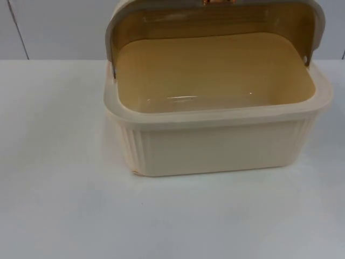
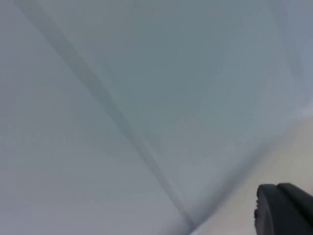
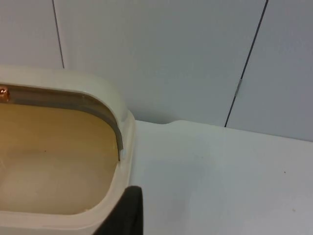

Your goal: Open the box lid with the left hand, place the block into the box with the right hand, then close the box lid with the left hand.

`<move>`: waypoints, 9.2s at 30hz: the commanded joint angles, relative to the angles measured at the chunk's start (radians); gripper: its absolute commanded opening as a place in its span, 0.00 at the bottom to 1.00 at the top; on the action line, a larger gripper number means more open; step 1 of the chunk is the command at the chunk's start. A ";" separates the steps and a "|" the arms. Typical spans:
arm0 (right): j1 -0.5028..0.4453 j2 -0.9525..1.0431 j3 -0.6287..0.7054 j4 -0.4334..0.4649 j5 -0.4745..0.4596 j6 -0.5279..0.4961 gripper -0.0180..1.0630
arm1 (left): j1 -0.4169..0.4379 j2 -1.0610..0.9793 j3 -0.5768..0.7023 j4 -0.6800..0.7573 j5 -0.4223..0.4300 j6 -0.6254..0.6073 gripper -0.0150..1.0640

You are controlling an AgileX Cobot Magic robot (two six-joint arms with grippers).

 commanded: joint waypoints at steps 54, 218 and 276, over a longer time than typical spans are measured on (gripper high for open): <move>-0.001 -0.003 -0.004 -0.001 -0.028 0.041 0.99 | 0.322 -0.408 -0.003 -0.386 0.324 0.127 0.98; 0.203 0.379 -0.423 -0.212 -0.048 0.304 0.08 | 0.340 -0.504 0.097 -0.460 0.538 0.168 0.98; 0.320 1.069 -0.089 -0.153 -0.845 0.222 0.42 | 0.340 -0.504 0.097 -0.453 0.544 0.168 0.98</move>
